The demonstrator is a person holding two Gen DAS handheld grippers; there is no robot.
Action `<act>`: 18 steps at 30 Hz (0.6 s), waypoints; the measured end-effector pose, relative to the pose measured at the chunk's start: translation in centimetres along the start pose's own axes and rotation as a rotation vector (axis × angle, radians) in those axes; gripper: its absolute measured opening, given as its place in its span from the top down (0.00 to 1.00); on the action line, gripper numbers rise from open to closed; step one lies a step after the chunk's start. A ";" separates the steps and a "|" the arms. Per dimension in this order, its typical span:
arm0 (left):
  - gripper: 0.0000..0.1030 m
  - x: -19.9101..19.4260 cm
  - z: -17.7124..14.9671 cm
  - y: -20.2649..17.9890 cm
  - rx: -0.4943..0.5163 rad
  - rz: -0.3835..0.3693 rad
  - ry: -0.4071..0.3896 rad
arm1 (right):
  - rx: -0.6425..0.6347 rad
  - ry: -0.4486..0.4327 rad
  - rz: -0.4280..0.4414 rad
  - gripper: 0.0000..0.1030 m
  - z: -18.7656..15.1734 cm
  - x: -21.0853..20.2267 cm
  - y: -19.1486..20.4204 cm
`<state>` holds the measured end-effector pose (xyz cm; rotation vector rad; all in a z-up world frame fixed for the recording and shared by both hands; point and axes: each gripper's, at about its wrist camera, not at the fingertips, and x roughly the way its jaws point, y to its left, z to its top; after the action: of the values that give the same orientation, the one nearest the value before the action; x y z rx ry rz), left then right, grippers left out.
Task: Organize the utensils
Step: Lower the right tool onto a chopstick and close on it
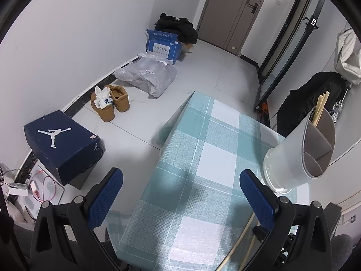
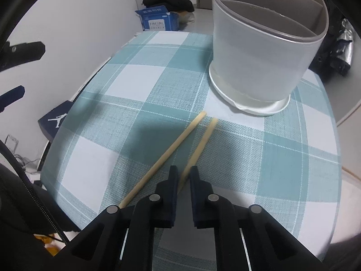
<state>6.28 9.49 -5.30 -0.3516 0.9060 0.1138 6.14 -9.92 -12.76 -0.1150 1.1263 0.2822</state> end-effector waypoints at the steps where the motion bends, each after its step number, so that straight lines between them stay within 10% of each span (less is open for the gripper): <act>1: 0.01 0.0 0.0 0.0 0.001 0.002 0.000 | -0.001 0.006 0.007 0.93 0.1 0.0 -0.2; 18: 0.01 0.1 0.4 -0.7 -0.005 -0.022 0.007 | -0.186 0.155 -0.016 1.00 -1.2 -1.7 -4.6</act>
<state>6.80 8.99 -4.93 -0.3664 0.9091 0.0946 5.69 -14.87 -11.99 -0.3149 1.2504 0.3681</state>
